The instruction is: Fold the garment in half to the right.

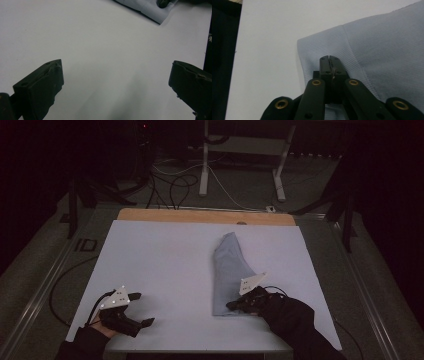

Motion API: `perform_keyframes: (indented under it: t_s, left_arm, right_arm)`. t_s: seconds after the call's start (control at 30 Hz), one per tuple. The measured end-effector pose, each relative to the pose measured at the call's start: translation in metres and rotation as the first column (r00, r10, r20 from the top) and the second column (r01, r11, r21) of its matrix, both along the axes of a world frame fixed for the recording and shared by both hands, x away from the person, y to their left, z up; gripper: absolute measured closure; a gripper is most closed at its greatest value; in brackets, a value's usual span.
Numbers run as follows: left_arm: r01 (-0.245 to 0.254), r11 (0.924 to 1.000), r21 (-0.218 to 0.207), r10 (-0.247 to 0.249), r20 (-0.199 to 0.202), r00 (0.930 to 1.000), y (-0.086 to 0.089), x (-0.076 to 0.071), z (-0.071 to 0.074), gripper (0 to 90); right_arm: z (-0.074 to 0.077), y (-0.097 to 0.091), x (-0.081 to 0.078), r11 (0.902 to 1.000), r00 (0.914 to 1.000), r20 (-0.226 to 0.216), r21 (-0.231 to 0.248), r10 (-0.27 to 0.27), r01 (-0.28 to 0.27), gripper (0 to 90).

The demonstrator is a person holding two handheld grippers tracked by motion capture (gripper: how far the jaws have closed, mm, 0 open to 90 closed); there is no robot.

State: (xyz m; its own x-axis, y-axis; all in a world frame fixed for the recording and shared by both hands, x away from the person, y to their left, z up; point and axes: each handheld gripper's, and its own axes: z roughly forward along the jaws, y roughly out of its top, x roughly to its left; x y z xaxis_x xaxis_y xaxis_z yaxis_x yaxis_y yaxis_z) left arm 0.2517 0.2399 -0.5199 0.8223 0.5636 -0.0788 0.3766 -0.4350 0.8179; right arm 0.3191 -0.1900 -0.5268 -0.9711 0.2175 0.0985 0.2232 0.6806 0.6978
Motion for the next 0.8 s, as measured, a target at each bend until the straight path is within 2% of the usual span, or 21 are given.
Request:
perform_keyframes:
  t_s: [0.27,0.57,0.67,0.73,0.8]
  left_arm:
    - [-0.003,1.0,-0.005,0.003,0.006,1.0,0.0014,-0.0009,0.001,0.8]
    - [-0.004,1.0,-0.008,0.004,0.011,0.9999,0.0023,-0.0012,0.0023,0.8]
    - [-0.003,1.0,-0.006,0.003,0.009,1.0,0.0016,-0.0013,0.0019,0.8]
    - [0.001,1.0,-0.003,-0.001,0.009,1.0,0.0015,-0.0011,0.0019,0.8]
    - [-0.003,1.0,-0.006,0.003,0.009,1.0,0.0018,-0.0009,0.0018,0.8]
  right_arm:
    - [0.0007,-0.0039,-0.0055,0.9997,0.9998,0.008,-0.012,0.019,-0.019,90.0]
    - [0.0001,-0.0047,-0.0066,0.9998,0.9998,0.004,-0.004,0.018,-0.018,90.0]
    - [0.0007,-0.005,-0.0055,0.9998,0.9999,-0.005,0.008,0.016,-0.016,90.0]
    - [0.0028,-0.0052,-0.0049,0.9997,0.9998,0.012,0.02,0.016,-0.017,89.9]
    - [0.0066,-0.0054,-0.0049,0.999,0.9997,0.019,0.043,0.013,-0.014,84.2]
